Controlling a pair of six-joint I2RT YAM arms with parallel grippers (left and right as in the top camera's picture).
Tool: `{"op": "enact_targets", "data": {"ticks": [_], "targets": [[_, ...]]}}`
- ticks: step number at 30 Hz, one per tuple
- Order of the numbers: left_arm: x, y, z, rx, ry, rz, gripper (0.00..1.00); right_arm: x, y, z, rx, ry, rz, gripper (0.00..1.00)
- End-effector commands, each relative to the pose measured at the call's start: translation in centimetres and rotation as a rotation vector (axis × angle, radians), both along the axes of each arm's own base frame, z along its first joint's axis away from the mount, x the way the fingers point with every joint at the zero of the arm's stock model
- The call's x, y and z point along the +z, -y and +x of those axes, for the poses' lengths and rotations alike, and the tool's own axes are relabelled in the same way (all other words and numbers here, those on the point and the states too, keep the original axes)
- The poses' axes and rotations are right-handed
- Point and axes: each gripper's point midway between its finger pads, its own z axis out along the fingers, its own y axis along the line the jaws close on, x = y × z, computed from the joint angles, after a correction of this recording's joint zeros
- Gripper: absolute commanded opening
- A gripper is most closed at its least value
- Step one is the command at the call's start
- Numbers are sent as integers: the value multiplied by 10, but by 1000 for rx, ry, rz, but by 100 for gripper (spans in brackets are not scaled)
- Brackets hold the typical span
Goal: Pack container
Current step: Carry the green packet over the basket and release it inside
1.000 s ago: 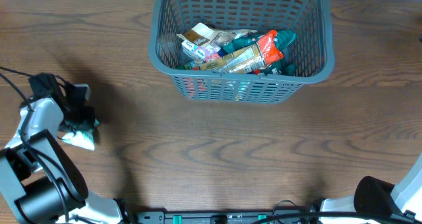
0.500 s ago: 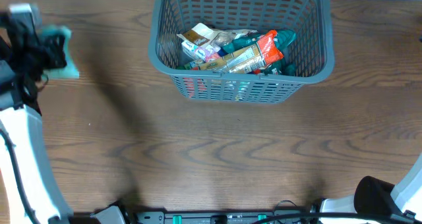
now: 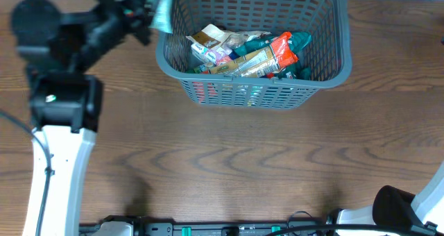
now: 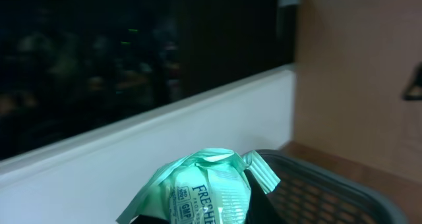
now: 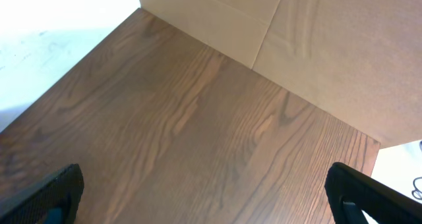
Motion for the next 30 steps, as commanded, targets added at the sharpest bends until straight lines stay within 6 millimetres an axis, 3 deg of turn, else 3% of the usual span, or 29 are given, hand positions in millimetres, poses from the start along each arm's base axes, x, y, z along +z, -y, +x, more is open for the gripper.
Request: {"op": "enact_targets", "data": {"ticks": [1,9,13,22,30], "targets": [[-15,43,6,-110,-2,24,6,4,2,-3,-7,2,-16,99],[-63,122,26,-272,-37,32,6,4,2,-3,-7,2,-16,99],[-92,146,42,-272,-80,38,6,4,2,-3,-7,2,-16,99],[-174,164,81,-246,-244,82,6,4,2,-3,-7,1,-16,99],[-175,164,83,-244,-234,78,9,4,2,-3,-7,2,-16,99]]}}
